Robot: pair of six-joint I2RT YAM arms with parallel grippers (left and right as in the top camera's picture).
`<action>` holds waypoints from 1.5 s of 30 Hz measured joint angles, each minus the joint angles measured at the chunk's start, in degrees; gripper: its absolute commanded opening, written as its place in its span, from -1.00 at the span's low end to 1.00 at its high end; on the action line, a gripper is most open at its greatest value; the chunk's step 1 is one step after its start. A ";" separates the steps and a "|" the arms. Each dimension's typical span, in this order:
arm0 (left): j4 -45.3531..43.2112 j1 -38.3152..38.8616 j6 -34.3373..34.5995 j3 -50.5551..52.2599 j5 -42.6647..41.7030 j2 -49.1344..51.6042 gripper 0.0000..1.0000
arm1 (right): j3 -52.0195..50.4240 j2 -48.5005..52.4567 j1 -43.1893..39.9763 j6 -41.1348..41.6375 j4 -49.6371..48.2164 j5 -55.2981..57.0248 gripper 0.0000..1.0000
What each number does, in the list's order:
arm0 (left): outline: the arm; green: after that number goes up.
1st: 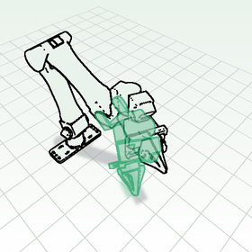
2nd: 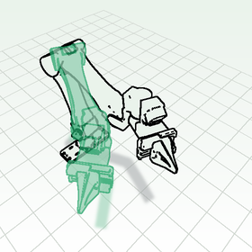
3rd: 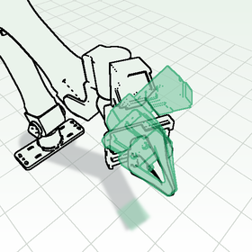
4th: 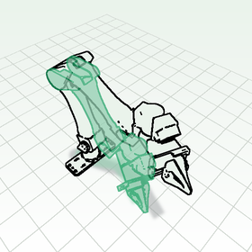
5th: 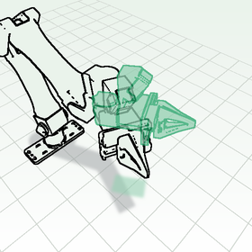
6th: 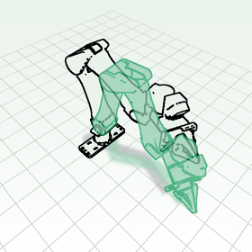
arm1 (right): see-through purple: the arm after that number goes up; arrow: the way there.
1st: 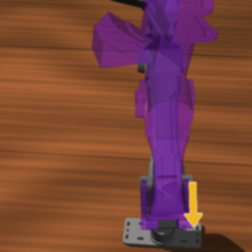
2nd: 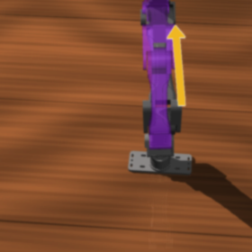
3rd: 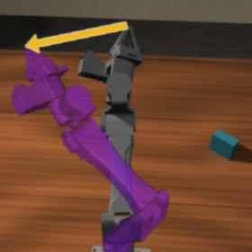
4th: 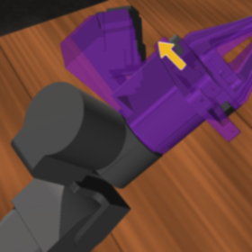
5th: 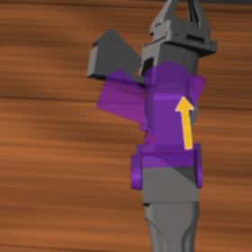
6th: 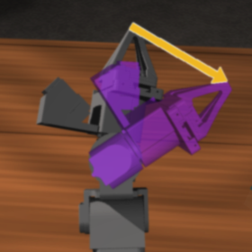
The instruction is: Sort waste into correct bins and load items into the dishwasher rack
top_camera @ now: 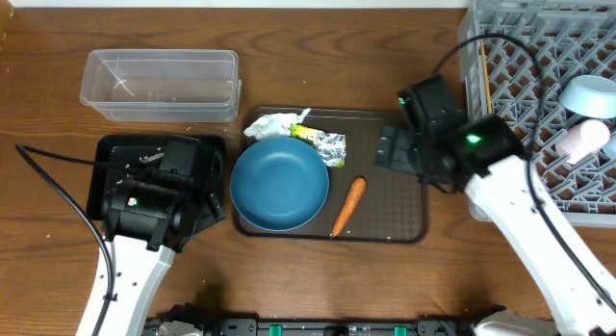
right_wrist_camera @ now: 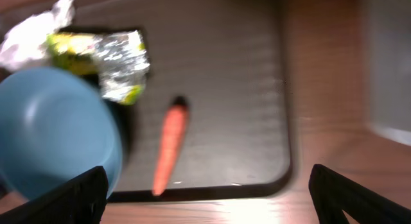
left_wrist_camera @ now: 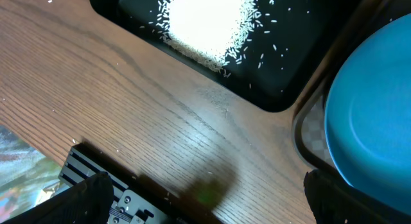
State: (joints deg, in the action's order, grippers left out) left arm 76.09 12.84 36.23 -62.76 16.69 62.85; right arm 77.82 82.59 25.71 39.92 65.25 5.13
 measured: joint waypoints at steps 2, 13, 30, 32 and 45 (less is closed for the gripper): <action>-0.02 0.00 0.00 0.00 0.00 0.00 0.96 | 0.00 -2.05 -0.87 0.39 2.23 3.82 0.99; -0.02 0.00 0.00 0.00 0.00 0.00 0.96 | -0.02 -3.78 -6.86 1.29 8.00 16.50 0.98; -0.02 0.00 0.00 0.00 0.00 0.00 0.96 | -0.59 -3.78 -16.22 3.30 7.34 15.04 0.99; -0.02 0.00 0.00 0.00 0.00 0.00 0.96 | -0.61 -3.78 -16.22 3.30 7.34 15.04 0.98; -3.96 0.00 2.43 0.00 -2.14 0.00 0.96 | -0.66 -3.78 -16.22 3.30 7.34 15.02 0.98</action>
State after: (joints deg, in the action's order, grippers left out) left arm 72.14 12.84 38.65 -62.76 14.55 62.85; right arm 77.17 78.81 9.50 43.22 72.60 20.14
